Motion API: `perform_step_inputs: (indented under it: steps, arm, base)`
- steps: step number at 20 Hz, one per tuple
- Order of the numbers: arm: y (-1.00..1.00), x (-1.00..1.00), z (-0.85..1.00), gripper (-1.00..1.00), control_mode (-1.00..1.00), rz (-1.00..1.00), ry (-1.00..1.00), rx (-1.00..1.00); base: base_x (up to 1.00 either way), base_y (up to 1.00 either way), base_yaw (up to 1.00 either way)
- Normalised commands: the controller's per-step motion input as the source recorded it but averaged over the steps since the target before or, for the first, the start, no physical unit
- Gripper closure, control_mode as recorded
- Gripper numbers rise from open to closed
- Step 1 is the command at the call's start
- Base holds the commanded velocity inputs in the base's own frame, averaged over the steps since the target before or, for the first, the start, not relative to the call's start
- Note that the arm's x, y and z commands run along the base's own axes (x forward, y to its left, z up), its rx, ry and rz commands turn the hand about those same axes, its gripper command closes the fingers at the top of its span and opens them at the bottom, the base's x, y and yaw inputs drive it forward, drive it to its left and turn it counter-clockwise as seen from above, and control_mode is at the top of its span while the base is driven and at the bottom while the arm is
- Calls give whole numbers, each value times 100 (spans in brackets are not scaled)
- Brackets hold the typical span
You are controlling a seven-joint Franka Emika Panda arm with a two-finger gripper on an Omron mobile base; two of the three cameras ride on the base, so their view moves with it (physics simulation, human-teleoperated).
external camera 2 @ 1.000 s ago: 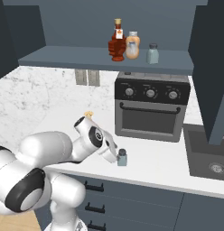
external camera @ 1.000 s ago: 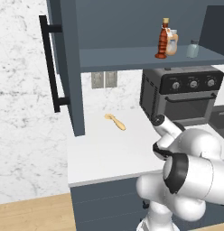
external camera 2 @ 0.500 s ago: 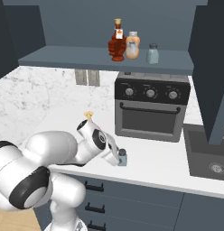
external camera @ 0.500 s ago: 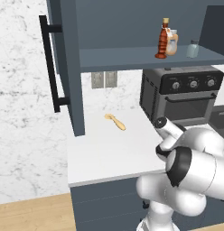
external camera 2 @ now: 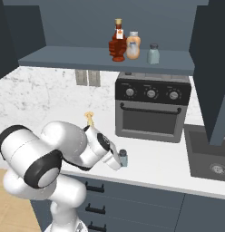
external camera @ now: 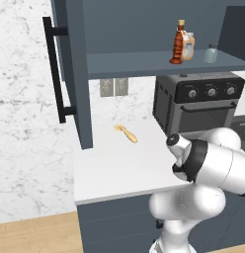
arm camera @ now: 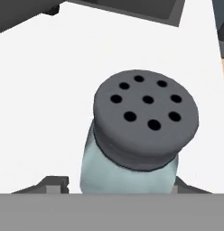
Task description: Put the shaker and condiment bottle from the counter next to their counterparts in the cabinet.
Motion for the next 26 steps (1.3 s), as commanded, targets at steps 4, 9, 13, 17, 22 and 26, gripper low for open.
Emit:
perform_step_inputs:
  steps: [4, 9, 13, 17, 22, 26]
  arm:
    - [-20, 21, 8, 100, -100, -4, 0, 4]
    - [-54, -25, 43, 100, -100, -1, -13, 9]
    - [-63, -38, 42, 100, -100, 0, -9, 21]
    - [-43, -58, 74, 100, -100, -4, -3, 22]
    - [-37, -62, 75, 100, -100, -4, -1, 18]
    - [-7, -57, 86, 100, -100, -2, -7, 6]
  base:
    - [0, 0, 0]
    - [0, 0, 0]
    - [0, 0, 0]
    - [0, 0, 0]
    - [0, 0, 0]
    - [0, 0, 0]
